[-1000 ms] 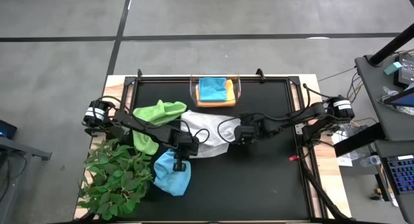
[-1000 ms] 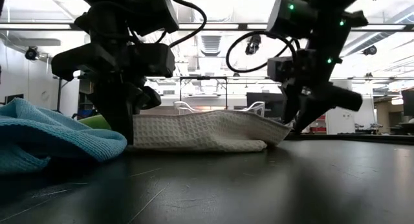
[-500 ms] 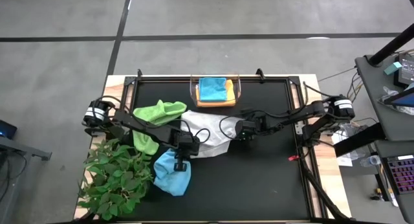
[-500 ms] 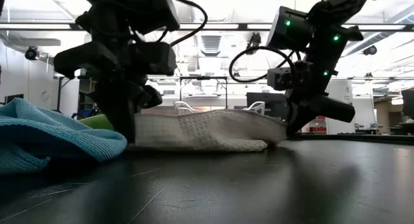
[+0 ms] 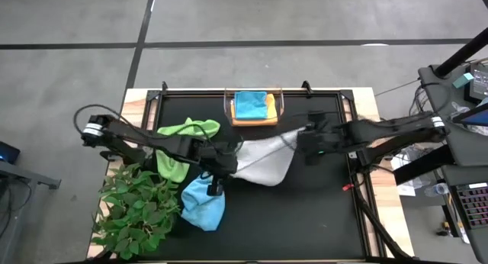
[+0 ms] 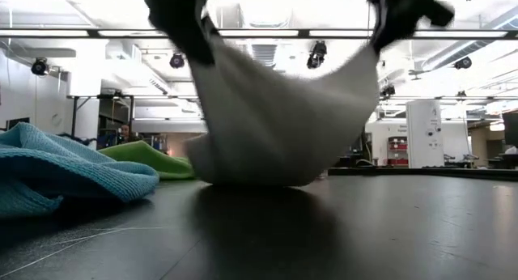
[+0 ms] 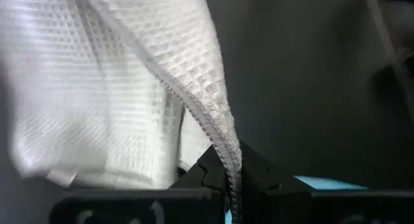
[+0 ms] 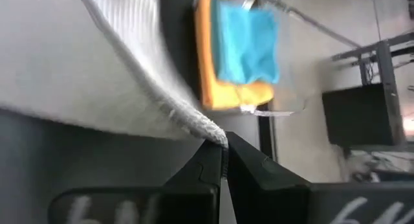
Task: Fold microfiber towels
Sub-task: Fold the gray microfiber cloth
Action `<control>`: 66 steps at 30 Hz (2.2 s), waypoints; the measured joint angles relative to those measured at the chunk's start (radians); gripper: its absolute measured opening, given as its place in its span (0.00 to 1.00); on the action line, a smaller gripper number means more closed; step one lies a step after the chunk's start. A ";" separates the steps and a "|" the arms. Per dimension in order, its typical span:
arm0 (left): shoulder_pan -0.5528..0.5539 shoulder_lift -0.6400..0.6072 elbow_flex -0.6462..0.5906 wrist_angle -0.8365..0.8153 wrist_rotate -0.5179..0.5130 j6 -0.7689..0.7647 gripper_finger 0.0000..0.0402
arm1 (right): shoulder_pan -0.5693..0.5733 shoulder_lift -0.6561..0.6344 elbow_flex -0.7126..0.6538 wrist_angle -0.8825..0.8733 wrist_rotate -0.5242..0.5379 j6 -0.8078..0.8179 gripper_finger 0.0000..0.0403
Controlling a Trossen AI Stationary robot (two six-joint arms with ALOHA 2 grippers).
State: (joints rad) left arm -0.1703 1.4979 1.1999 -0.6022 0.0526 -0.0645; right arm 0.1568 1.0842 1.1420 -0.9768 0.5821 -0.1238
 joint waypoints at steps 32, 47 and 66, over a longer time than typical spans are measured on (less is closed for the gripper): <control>0.285 -0.157 0.397 -0.254 -0.006 0.246 0.00 | -0.027 0.115 0.762 -0.595 0.108 0.061 0.02; 0.377 -0.134 0.396 -0.412 0.014 0.298 0.00 | -0.135 0.052 0.671 -0.596 -0.240 0.134 0.02; -0.003 0.010 0.259 -0.382 0.025 -0.054 0.00 | 0.125 -0.041 0.050 -0.282 -0.795 0.539 0.02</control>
State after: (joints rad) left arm -0.1729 1.5082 1.4587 -0.9838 0.0776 -0.1182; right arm 0.2821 1.0430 1.1916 -1.2592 -0.2129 0.4156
